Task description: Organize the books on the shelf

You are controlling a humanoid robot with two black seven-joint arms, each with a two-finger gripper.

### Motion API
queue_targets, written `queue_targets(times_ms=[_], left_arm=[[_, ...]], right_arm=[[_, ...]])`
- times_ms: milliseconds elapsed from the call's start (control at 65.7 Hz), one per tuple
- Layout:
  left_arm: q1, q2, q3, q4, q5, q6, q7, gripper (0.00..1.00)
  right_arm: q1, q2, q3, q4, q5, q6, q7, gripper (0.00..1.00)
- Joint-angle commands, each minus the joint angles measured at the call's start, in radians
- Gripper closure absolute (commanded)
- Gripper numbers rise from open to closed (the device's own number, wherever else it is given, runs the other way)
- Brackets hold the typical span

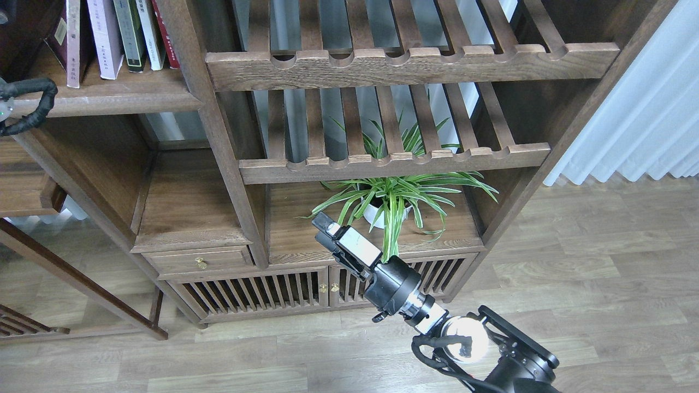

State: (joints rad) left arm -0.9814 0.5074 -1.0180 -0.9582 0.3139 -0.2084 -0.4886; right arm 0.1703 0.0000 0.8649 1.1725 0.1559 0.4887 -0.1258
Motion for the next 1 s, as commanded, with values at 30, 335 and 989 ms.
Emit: queue_targets(times_ms=[30,335,989], left_arm=[[0.035,-0.004,-0.011,-0.043,-0.119,-0.127,0.0,0.44],[0.072,-0.027,-0.094,-0.221,-0.237,-0.157,0.0,0.0],[0.084,-0.181,-0.1,-0.323,-0.242,-0.28,0.0,0.0]], right_arm=[[0.009,0.0,0.003,0.009,0.002,0.0,0.0,0.02],[0.017,0.0,0.011,0.009,0.002,0.0,0.0,0.02],[0.1,0.0,0.059,0.001,0.005,-0.058,0.0,0.02]])
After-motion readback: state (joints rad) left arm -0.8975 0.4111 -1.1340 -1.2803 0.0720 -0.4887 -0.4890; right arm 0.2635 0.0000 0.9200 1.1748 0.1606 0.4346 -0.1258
